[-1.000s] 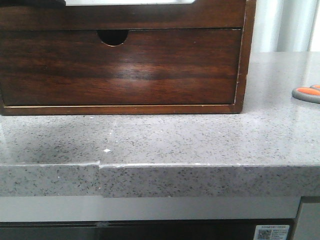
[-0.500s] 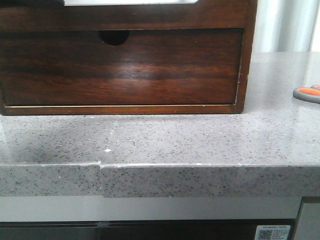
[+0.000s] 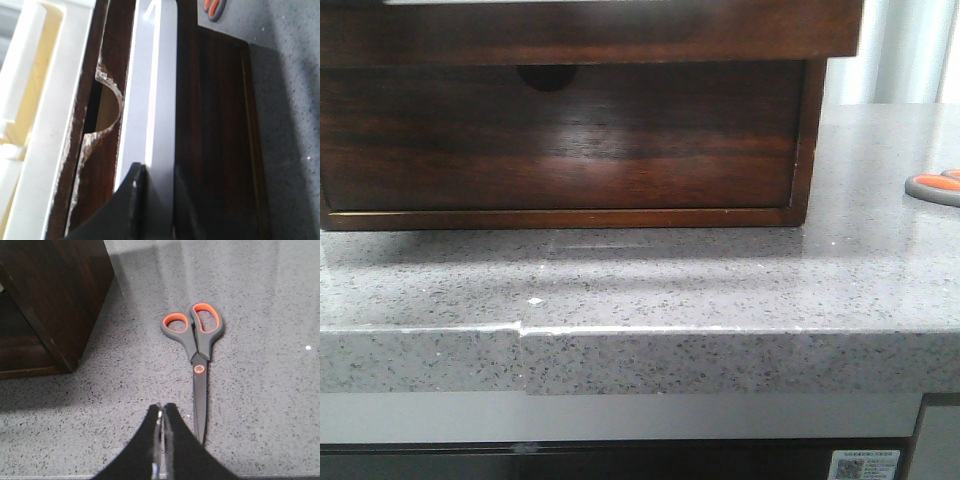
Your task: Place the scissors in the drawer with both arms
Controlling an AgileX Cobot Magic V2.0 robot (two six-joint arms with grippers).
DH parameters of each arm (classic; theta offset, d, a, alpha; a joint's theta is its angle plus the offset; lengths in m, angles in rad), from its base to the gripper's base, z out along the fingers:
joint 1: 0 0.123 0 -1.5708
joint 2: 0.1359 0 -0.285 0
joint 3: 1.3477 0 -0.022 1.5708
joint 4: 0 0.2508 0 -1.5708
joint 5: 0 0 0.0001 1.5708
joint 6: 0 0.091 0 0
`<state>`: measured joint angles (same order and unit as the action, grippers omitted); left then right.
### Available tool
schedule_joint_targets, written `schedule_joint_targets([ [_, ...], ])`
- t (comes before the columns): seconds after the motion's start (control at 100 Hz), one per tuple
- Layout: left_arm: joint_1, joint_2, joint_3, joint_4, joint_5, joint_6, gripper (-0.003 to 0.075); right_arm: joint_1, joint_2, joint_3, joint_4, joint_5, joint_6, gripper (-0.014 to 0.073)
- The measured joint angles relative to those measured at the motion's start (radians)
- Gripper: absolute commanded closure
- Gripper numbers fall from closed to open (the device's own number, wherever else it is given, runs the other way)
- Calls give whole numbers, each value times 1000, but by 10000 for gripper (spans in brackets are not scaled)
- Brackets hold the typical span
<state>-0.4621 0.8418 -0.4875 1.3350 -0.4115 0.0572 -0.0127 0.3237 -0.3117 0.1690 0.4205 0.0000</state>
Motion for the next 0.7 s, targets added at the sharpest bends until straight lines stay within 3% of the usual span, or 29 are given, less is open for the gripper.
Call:
schedule_joint_targets([
  [0.49, 0, -51, 52, 2, -47, 2, 734, 0, 0, 0, 0, 0, 0, 655],
  [0.7, 0, -51, 53, 2, -50, 2, 583, 0, 0, 0, 0, 0, 0, 655],
])
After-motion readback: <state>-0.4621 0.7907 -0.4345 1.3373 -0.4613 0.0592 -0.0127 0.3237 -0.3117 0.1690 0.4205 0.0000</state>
